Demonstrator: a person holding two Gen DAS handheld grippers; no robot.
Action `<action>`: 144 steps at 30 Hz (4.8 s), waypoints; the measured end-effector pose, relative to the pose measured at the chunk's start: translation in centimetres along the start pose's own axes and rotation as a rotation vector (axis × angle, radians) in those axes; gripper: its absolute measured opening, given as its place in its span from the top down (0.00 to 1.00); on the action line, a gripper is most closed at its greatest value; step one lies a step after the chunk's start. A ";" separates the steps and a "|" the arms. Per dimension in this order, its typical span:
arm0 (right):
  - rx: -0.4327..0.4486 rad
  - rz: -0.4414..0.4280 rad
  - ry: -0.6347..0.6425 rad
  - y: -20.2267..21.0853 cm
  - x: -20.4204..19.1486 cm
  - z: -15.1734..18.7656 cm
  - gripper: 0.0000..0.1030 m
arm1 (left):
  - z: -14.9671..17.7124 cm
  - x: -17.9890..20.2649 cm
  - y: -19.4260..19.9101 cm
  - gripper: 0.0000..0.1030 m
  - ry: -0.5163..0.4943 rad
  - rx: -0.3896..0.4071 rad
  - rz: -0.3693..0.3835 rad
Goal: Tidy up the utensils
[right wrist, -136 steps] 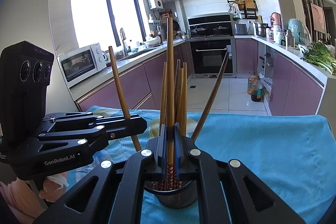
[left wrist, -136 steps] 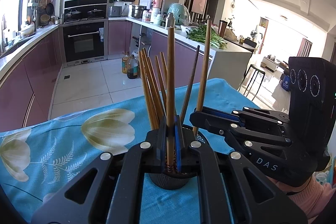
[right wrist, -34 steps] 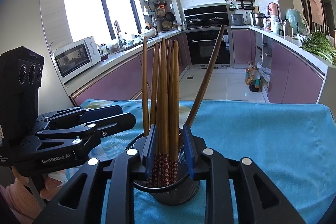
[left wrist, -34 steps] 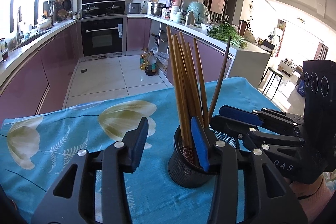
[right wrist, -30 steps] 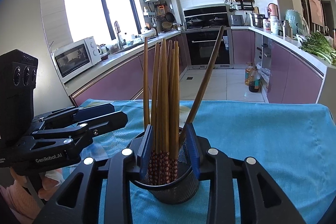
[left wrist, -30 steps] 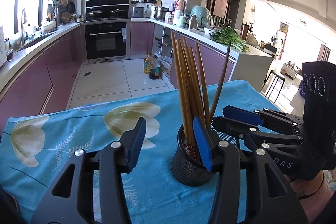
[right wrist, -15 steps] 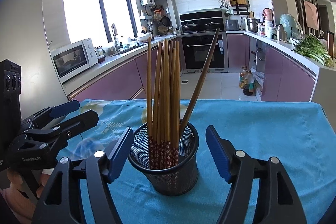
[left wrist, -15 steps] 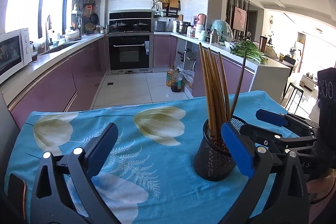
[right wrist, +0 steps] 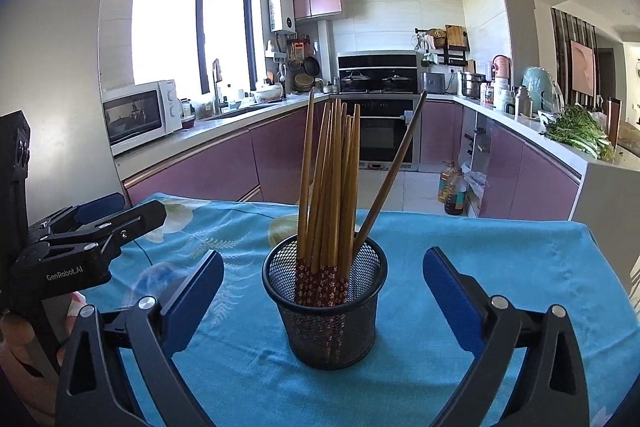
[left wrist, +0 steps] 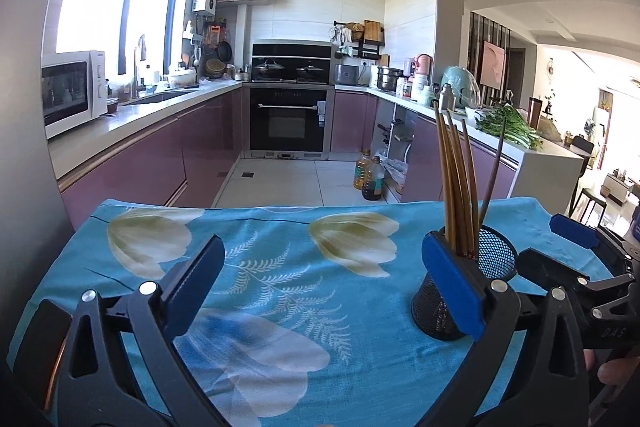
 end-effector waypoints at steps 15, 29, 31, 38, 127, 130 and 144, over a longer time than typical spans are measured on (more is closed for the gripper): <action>0.094 0.021 -0.017 2.7 -0.7 0.6 0.06 | 0.3 -0.6 3.7 0.05 -0.010 0.090 -0.098; 0.134 0.049 0.009 3.5 -1.5 0.6 0.06 | 0.6 -0.3 5.4 0.05 -0.041 0.120 -0.156; 0.137 0.054 0.010 3.5 -1.4 0.6 0.06 | 0.7 -0.2 5.5 0.05 -0.049 0.119 -0.169; 0.133 0.057 0.012 3.4 -1.5 0.7 0.06 | 0.8 0.0 5.7 0.05 -0.052 0.127 -0.180; 0.132 0.078 -0.007 3.1 -1.7 0.9 0.06 | 1.0 -0.5 6.1 0.05 -0.020 0.121 -0.208; 0.132 0.079 -0.008 3.1 -1.7 0.9 0.06 | 1.1 -0.7 6.1 0.05 -0.020 0.121 -0.210; 0.137 0.080 -0.009 3.2 -1.8 0.9 0.06 | 1.1 -0.7 6.1 0.05 -0.019 0.121 -0.209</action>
Point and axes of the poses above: each gripper's, at about its wrist camera, not at the fingertips, and y roughly against the way its jaws point, x to its right, z to its underside, the point moved 5 cm from there along -y, roughly the way its jaws point, and after that the axes turned 12 degrees about -y, right-handed, at the moved point
